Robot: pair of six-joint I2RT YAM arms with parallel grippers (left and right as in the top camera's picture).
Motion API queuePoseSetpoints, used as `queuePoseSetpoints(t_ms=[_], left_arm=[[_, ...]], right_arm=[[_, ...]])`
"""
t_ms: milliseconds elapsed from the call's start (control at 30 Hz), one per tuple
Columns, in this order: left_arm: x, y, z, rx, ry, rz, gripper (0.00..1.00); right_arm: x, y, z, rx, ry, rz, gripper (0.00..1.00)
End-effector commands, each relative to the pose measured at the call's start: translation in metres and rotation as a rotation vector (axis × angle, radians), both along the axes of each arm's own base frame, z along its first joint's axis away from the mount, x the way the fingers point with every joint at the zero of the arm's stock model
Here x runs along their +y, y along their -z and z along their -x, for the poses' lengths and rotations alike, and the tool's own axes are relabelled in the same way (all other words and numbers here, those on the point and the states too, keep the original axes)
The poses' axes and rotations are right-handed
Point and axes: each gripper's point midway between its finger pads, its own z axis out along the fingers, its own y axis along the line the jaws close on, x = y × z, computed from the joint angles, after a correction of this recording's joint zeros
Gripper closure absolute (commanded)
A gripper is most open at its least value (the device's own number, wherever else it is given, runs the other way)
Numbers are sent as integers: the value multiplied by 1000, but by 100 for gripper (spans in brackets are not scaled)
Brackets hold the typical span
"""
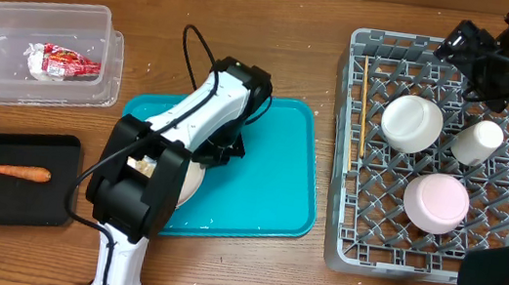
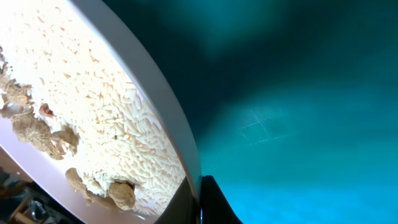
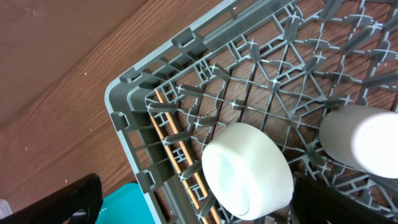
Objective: Sort waste into correct bins and load items into the dishwasher
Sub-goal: 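Close the left gripper on the plate rim and lift the plate, then carry the plate left over the black tray with the left gripper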
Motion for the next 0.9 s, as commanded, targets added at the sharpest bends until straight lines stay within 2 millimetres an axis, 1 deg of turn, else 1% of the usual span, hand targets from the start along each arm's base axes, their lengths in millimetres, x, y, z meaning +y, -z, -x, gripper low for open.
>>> queuePoseSetpoints(t_ms=[0,267,400,500,567,700,867], left_arm=[[8,-11,-12,-33,34,-56,96],[16,-33,-16,-46,33,-115,96],[18,-39,-19,-53,31,-120,96],[24,-43,-22,-54,12,-120,96],[32,-45,-24,-52,-12,-121,96],[53,-52,-28,-53,-75,-125,96],[83,-72,-32,-105,-170,-107,96]], right_arm=[[0,-4,-1,-13,0,-4,0],[0,-4,-1,-14,0,-4,0],[0,-4,-1,-13,0,-4,0],[0,-4,-1,-14,0,-4,0],[0,-4,-1,-14,-1,-4,0],[0,-4,-1,-14,0,-4,0],[0,-4,-1,-14,0,-4,0]])
